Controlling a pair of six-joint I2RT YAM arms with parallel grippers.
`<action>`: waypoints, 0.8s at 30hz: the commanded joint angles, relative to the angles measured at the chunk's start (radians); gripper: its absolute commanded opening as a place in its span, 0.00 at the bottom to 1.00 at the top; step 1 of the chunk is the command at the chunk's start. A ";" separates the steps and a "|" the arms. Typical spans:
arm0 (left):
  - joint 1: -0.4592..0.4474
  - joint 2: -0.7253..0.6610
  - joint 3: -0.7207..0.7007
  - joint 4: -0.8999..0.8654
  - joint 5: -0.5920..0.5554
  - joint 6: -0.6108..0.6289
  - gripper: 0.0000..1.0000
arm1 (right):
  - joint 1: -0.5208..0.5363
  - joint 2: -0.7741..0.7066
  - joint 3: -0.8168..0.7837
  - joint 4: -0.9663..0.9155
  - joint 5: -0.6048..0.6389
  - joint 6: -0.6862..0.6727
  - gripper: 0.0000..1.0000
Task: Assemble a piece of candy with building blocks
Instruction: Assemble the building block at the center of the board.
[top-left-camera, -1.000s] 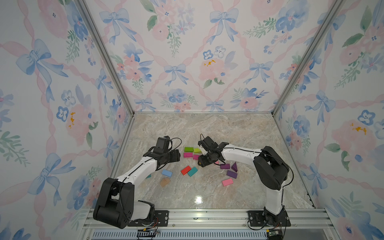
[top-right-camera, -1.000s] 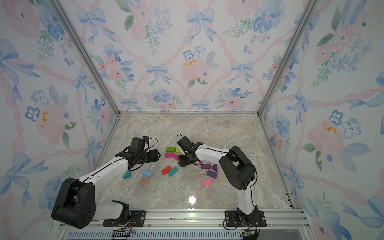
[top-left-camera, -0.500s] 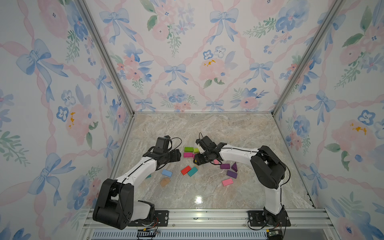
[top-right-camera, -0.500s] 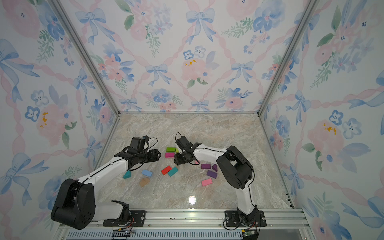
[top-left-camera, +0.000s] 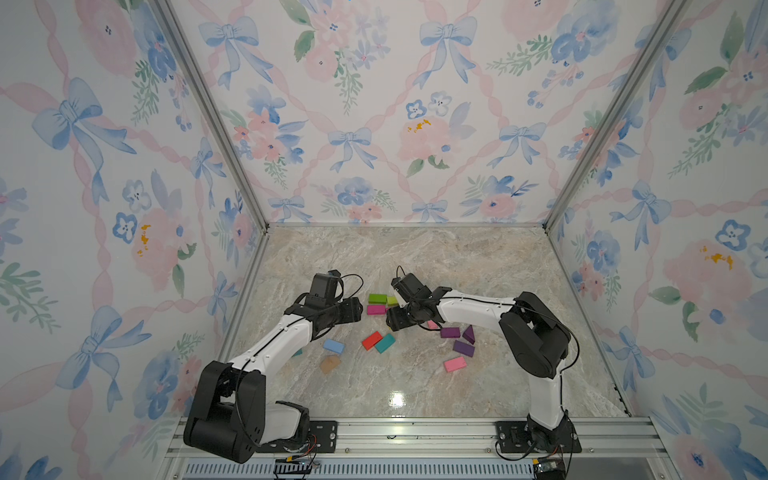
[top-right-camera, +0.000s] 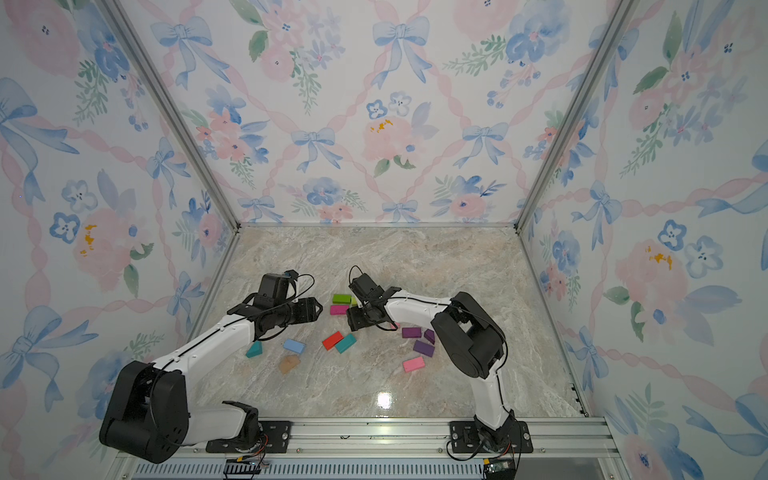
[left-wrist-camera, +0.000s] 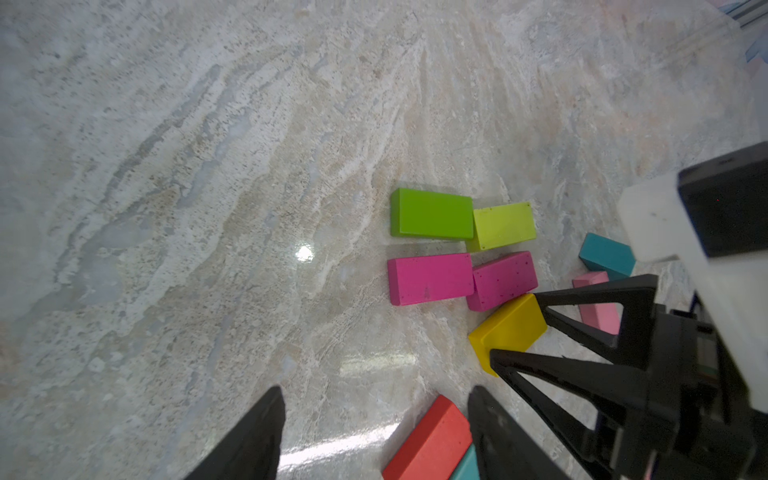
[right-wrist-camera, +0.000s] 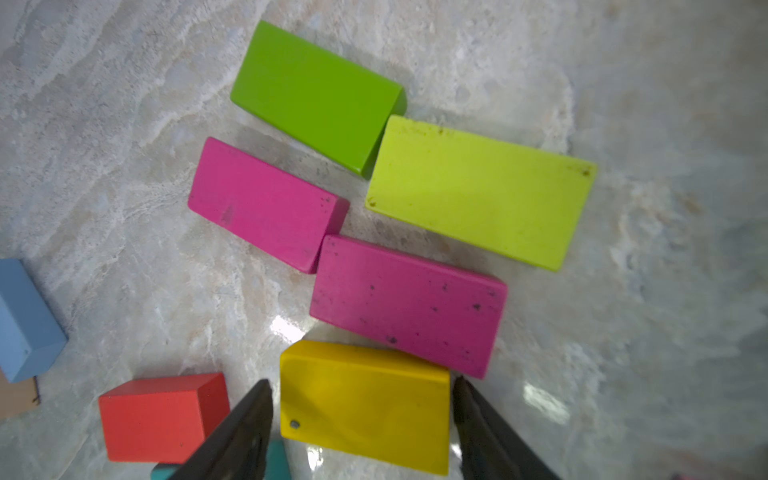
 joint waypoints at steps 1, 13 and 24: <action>-0.001 -0.034 -0.008 0.011 0.022 0.000 0.73 | 0.004 0.008 -0.044 -0.122 0.050 0.000 0.72; -0.165 -0.114 -0.141 0.003 -0.038 -0.191 0.73 | -0.048 -0.332 -0.260 -0.039 -0.019 -0.052 0.89; -0.334 -0.086 -0.178 0.004 -0.177 -0.417 0.74 | -0.061 -0.445 -0.362 0.011 -0.057 -0.187 0.99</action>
